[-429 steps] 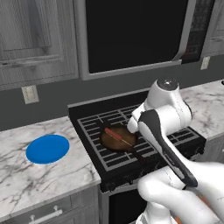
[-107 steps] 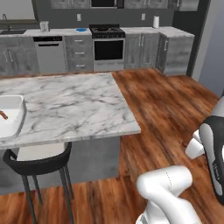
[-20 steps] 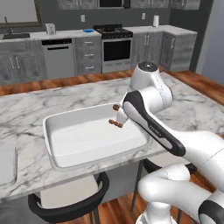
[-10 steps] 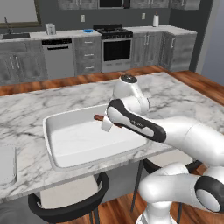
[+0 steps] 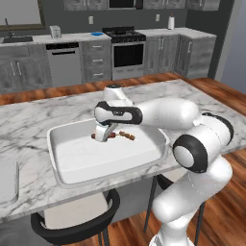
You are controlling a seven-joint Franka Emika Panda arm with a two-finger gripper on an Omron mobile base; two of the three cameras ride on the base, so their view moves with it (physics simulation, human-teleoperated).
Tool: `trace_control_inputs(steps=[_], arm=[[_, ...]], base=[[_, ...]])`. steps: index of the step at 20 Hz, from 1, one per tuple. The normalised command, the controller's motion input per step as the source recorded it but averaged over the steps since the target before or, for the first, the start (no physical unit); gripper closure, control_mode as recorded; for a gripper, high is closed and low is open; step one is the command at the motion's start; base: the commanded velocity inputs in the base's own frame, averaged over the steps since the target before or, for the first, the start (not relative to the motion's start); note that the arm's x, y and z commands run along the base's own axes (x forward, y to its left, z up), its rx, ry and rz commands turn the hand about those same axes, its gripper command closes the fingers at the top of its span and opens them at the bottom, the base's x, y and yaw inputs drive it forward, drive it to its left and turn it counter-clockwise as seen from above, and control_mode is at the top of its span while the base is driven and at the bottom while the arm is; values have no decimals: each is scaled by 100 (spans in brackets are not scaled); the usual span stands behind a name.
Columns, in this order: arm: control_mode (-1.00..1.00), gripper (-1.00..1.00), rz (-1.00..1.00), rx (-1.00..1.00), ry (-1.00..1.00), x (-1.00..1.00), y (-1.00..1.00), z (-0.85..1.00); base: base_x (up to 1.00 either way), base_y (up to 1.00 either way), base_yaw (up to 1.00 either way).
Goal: Place the cold items (peach and mango) from the fridge in one tupperware on the dining counter. Place the warm items (hot dog and kebab skewer) in the stove area in another tupperware.
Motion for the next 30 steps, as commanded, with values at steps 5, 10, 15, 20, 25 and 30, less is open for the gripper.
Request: trace_control_inputs(steps=[5, 10, 15, 20, 25, 30], arm=[[-100, 100, 13, 0, 4, 58, -18, -95], [-100, 100, 10, 2, -2, 27, -36, -88], [-100, 100, 5, 11, -17, 7, -42, -79], [-100, 100, 3, 15, -13, 15, -39, -56], [-100, -100, 4, 14, -3, 21, -31, -6], [-100, -100, 5, 6, 3, 18, -44, 66]], base=[[0, 0, 0], [0, 0, 0], [0, 0, 0], [0, 0, 0], [0, 0, 0], [0, 0, 0]])
